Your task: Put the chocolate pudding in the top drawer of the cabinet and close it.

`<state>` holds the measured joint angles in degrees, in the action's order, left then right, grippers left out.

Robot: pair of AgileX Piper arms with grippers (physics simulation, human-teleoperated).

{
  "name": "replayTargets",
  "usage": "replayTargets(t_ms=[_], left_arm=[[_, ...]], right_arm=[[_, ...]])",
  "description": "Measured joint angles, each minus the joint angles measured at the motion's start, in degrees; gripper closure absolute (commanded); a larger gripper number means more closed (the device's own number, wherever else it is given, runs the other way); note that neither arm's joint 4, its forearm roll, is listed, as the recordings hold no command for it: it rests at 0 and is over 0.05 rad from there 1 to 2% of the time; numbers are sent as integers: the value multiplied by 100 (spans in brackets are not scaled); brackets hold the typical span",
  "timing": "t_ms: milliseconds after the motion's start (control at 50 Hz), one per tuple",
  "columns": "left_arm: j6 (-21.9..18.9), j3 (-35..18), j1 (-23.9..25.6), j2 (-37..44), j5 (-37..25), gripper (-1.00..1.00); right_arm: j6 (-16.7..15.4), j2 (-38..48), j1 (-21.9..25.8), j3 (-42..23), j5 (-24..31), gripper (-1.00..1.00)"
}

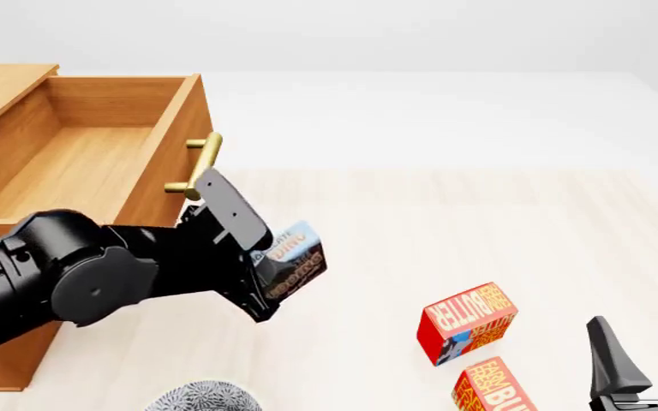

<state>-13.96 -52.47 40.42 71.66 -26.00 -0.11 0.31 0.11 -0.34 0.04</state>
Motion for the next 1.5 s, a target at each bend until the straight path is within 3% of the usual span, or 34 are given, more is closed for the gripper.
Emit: replayTargets(t_ms=[540, 1100, 1500], left_arm=[[-495, -627, -241, -824, -719, 100], [-723, -1017, -506, -1214, -1071, 100], [-890, -1754, -883, -1422, -1556, 100]], right_arm=[[0, 0, 0, 0, 0, -100], [0, 0, 0, 0, 0, -100], [0, 0, 0, 0, 0, -100]])
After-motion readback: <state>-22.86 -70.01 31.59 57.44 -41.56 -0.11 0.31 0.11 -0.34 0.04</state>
